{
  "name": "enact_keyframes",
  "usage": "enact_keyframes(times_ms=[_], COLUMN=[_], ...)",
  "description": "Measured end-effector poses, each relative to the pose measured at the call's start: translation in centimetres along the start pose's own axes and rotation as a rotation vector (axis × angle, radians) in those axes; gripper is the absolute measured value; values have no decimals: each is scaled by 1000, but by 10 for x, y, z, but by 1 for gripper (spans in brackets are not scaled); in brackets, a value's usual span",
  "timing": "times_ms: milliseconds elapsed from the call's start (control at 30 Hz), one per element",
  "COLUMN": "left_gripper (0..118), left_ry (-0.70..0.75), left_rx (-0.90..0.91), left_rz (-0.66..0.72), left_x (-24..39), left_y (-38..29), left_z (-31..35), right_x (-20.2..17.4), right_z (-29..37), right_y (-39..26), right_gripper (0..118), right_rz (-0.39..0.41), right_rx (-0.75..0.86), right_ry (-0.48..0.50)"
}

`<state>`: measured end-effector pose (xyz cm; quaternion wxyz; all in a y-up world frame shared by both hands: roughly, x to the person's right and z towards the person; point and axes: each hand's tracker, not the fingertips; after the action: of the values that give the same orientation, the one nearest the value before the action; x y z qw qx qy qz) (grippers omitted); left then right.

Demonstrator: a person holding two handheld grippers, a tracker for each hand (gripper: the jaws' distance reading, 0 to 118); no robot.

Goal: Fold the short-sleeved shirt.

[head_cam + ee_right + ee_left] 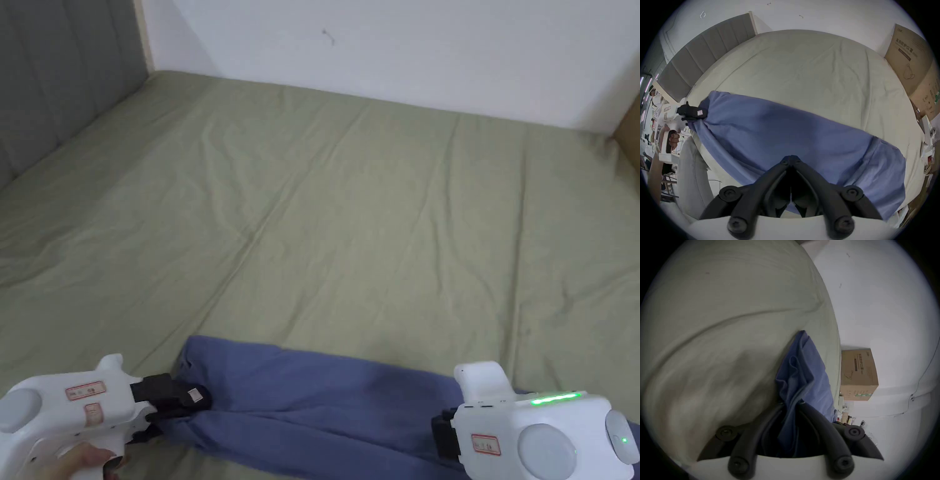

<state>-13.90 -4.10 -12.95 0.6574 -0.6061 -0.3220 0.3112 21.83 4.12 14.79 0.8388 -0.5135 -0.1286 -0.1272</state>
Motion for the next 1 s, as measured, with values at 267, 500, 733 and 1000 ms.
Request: enact_keyframes(times_ms=[267,500,733,1000], left_gripper=[5,5,5,5], left_ry=[41,143,180,101], left_rx=[41,111,165,43], left_rz=[-114,-138,-373,-880], left_x=[22,17,93,221], left_y=[12,25,5,-79], left_z=[33,66,63,-2], right_x=[17,22,25,42], right_z=[13,13,15,28], right_y=[-5,-12,-18,-33], right_gripper=[0,0,0,0], right_rz=[-11,-40,-59,-119], right_rx=[10,6,10,36], right_ry=[-42,-30,-16,-13])
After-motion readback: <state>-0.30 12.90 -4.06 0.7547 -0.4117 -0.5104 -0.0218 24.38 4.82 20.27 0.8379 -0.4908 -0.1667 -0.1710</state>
